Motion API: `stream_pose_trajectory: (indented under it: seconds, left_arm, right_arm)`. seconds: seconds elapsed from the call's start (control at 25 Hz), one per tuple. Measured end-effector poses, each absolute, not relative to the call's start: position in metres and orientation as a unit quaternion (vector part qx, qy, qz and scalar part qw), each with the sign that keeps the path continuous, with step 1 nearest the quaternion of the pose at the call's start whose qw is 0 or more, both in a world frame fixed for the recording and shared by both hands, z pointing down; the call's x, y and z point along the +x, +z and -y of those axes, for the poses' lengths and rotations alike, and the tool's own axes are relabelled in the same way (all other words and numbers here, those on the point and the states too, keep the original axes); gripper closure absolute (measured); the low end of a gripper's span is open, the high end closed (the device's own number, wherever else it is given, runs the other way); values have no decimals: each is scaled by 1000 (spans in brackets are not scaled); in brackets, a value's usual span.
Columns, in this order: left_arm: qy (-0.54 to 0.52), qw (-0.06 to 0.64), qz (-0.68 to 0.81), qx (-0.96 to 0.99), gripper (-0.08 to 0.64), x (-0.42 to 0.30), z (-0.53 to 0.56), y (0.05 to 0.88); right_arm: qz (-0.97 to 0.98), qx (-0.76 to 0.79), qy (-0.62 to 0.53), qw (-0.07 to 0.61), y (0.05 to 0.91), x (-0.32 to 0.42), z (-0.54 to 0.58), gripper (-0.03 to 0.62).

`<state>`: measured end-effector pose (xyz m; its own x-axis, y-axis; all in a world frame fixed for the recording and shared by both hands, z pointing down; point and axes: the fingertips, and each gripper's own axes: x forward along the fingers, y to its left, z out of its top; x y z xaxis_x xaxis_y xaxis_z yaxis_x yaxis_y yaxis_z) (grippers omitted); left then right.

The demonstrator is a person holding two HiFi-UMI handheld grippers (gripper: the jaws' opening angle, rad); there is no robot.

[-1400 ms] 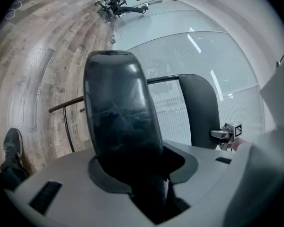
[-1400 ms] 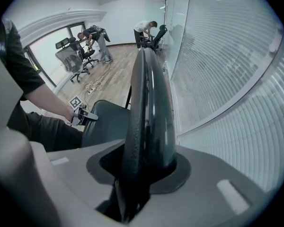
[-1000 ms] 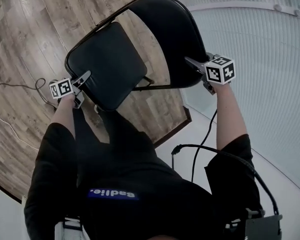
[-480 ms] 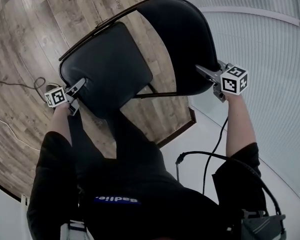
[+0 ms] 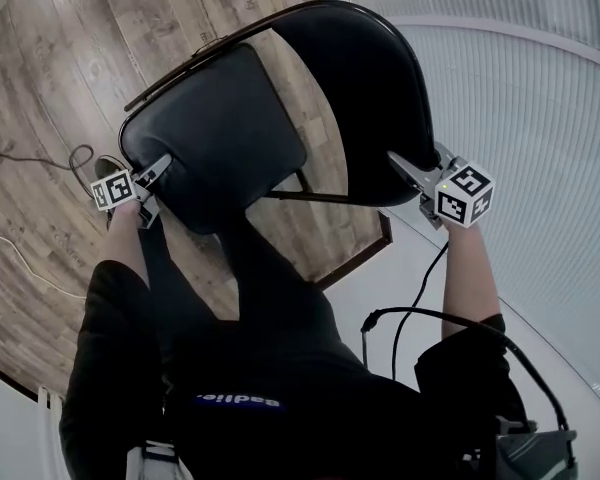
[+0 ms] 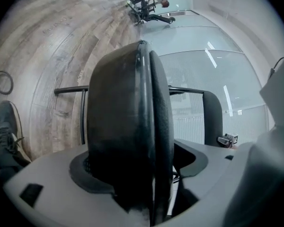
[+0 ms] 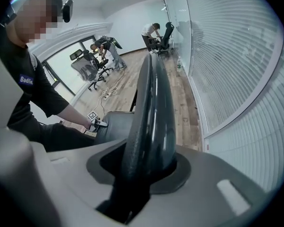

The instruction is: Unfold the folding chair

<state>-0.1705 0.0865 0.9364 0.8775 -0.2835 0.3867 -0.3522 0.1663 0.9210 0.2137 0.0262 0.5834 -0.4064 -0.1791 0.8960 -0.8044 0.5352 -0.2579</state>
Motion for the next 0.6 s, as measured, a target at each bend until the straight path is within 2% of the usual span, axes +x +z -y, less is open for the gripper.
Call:
stream_pose_trajectory:
  seconds: [0.16,0.32,0.4,0.48,0.6]
  left_arm:
    - [27,725,243,644,194,-190,-93,940]
    - [32,719,241,651,193,-193,-91,943]
    - [48,715,257,649,193,-202,-91,943]
    - [62,707,288,643,193,-222,-92,939]
    - [77,690,333,638,193,-256,-87,928]
  right_arm:
    - [755,333,346,445,575,187,-34,468]
    - [748,353,341,447,582,196,-29,443]
    - [742,371,340,443,584,197,-29,416]
    - [735,407,339,424,578,199,-23,341]
    - [722,463,320,401,559,210,-10,294]
